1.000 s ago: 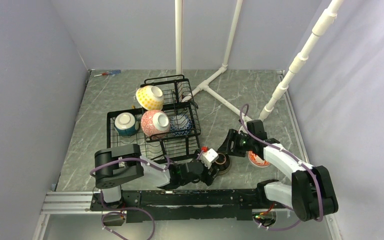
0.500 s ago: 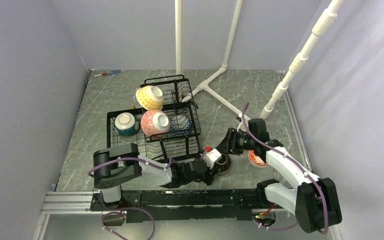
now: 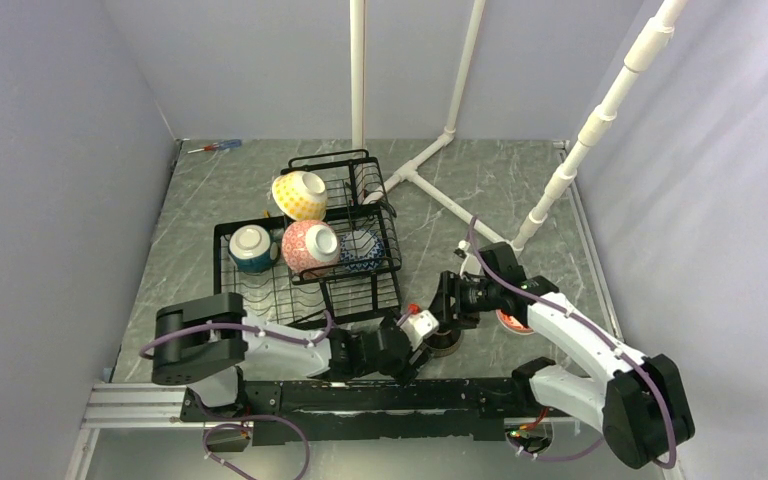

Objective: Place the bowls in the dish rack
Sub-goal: Pick up the bowl from the center of the board.

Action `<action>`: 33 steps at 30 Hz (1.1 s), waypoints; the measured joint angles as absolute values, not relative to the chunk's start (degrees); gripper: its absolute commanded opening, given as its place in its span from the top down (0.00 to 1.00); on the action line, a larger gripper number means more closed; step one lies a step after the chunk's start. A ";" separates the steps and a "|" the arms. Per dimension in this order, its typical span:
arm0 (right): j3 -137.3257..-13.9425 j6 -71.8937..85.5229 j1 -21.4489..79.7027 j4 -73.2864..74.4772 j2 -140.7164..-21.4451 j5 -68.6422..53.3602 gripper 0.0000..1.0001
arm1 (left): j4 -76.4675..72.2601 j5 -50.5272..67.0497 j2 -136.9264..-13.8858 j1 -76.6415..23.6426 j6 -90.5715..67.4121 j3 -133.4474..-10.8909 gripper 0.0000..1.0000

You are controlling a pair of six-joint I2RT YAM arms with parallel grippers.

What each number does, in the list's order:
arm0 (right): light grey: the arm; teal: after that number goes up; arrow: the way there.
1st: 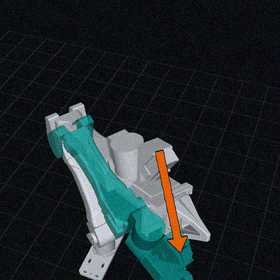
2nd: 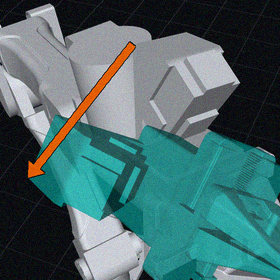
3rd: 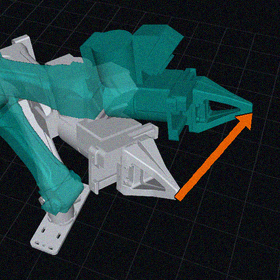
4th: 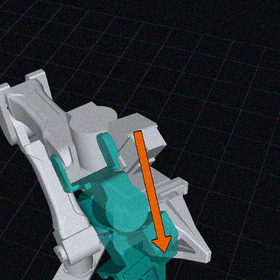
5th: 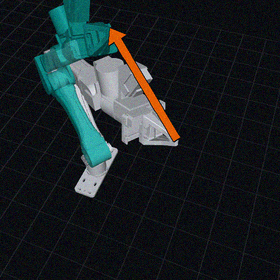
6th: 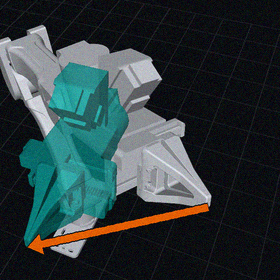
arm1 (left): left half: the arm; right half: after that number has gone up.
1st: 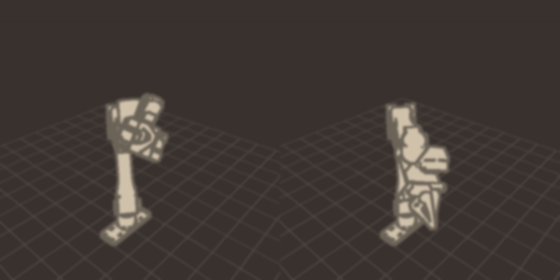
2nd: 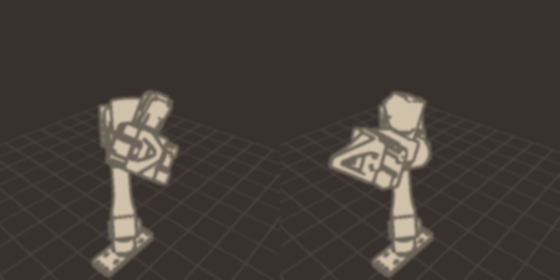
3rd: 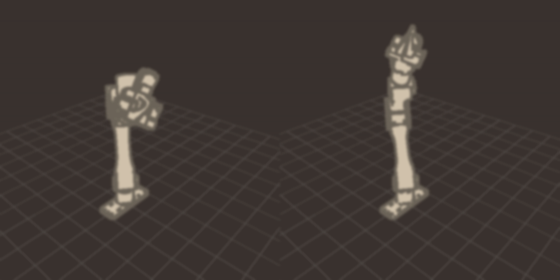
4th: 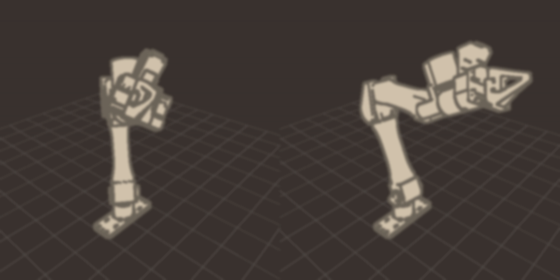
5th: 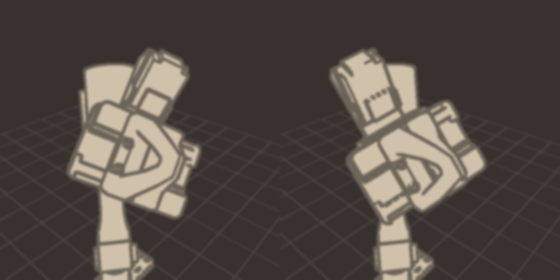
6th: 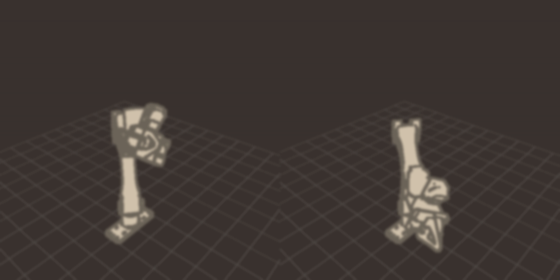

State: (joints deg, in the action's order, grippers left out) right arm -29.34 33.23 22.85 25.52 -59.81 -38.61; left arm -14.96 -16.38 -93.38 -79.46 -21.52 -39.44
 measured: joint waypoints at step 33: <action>-32.21 34.00 24.84 28.42 -54.46 -20.78 0.21 | -5.17 -15.40 -69.45 -82.13 -47.92 -24.58 0.19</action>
